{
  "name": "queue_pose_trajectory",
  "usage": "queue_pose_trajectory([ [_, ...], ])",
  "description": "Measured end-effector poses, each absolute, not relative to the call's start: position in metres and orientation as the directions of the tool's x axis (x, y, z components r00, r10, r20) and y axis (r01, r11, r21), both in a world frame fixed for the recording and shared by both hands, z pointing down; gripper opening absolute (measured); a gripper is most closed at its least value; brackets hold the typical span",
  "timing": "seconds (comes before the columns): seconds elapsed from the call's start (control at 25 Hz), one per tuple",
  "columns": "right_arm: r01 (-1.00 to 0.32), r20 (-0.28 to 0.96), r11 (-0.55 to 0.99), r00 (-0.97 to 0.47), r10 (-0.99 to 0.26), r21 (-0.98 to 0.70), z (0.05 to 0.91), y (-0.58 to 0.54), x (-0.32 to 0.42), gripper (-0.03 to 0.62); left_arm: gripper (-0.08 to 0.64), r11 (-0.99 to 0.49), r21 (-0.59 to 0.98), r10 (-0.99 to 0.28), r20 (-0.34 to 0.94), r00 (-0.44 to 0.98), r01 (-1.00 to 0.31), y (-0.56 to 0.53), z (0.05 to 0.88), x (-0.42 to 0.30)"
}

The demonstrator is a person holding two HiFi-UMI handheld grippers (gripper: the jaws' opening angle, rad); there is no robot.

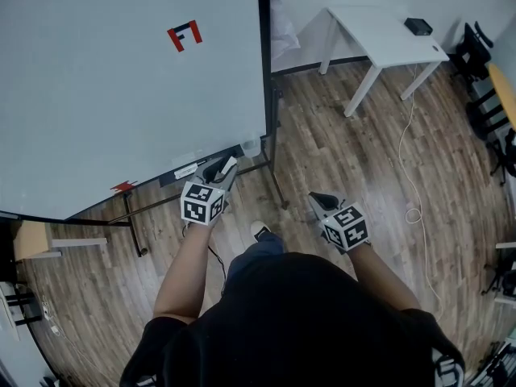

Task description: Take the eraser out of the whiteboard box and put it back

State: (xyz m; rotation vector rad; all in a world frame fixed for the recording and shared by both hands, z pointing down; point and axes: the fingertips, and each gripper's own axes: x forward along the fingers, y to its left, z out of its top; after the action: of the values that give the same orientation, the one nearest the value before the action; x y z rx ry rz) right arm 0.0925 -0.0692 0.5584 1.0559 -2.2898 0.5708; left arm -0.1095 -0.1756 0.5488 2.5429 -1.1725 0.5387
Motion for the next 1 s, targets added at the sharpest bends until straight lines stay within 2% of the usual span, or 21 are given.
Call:
queue_pose_trajectory([
  [1.0,-0.752,0.630,0.651,-0.558,-0.540,-0.108,0.543,-0.021,0.103,-0.005,0.152,-0.558,0.096,-0.704,0.470,0.532,-0.824,-0.091,0.553,-0.137],
])
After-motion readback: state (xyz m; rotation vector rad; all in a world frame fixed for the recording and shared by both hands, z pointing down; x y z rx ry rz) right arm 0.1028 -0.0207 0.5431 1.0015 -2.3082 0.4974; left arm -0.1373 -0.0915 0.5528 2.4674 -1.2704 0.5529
